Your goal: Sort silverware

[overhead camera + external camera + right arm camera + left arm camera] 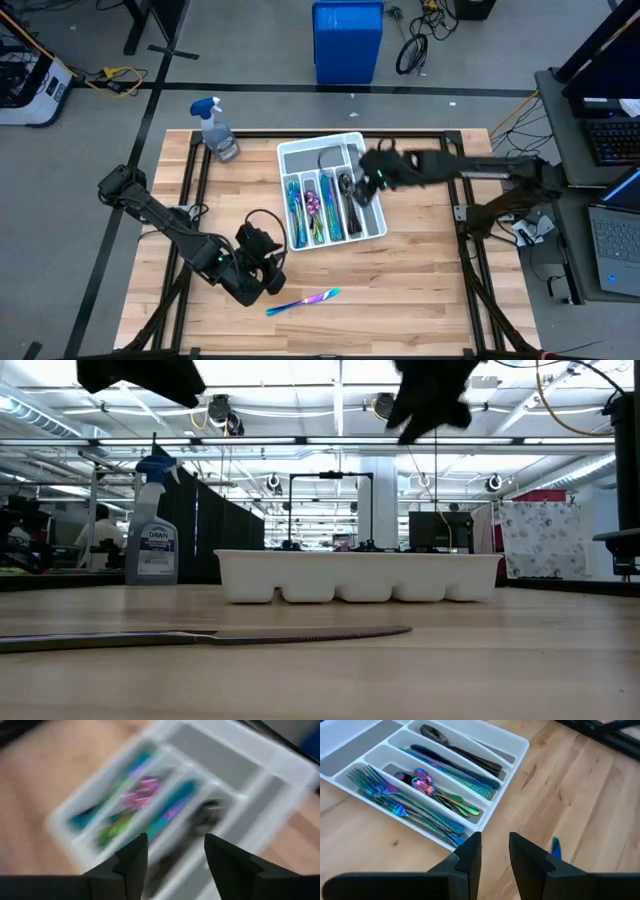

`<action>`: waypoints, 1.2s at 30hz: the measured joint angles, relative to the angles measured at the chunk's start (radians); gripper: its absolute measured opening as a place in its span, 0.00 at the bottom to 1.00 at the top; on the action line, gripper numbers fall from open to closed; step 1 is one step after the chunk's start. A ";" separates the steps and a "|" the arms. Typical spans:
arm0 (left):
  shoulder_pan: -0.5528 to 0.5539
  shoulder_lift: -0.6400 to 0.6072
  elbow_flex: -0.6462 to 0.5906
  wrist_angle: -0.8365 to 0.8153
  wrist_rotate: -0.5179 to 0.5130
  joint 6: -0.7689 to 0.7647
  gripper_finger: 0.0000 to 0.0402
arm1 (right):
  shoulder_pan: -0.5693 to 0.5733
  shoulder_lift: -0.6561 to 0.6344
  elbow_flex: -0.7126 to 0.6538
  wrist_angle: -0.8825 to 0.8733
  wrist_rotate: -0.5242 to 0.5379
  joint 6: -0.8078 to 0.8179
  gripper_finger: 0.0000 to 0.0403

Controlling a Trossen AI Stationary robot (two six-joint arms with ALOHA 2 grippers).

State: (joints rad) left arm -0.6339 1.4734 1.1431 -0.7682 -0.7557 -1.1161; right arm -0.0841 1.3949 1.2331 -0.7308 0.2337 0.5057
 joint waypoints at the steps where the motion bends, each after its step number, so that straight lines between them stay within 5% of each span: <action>1: -0.005 0.003 0.000 0.001 0.014 0.002 0.21 | 0.058 -0.018 0.000 0.001 0.000 0.007 0.44; 7: -0.031 0.071 0.001 0.108 0.373 0.130 0.21 | 0.404 -0.043 0.000 0.032 0.072 0.111 0.44; 11: -0.057 0.146 0.001 0.224 0.422 0.287 0.21 | 0.579 -0.003 0.000 0.083 0.194 0.157 0.44; 15: -0.063 0.239 0.001 0.271 0.431 0.275 0.21 | 0.680 0.054 -0.001 0.117 0.247 0.163 0.44; 24: -0.062 0.406 0.001 0.304 0.443 0.152 0.21 | 0.721 0.207 -0.001 0.122 0.270 0.190 0.44; 36: -0.065 0.440 0.002 0.341 0.428 0.176 0.21 | 0.693 0.339 -0.001 0.146 0.271 0.166 0.44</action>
State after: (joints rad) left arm -0.6987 1.9137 1.1447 -0.4274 -0.3281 -0.9397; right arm 0.6086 1.7342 1.2319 -0.5843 0.5043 0.6713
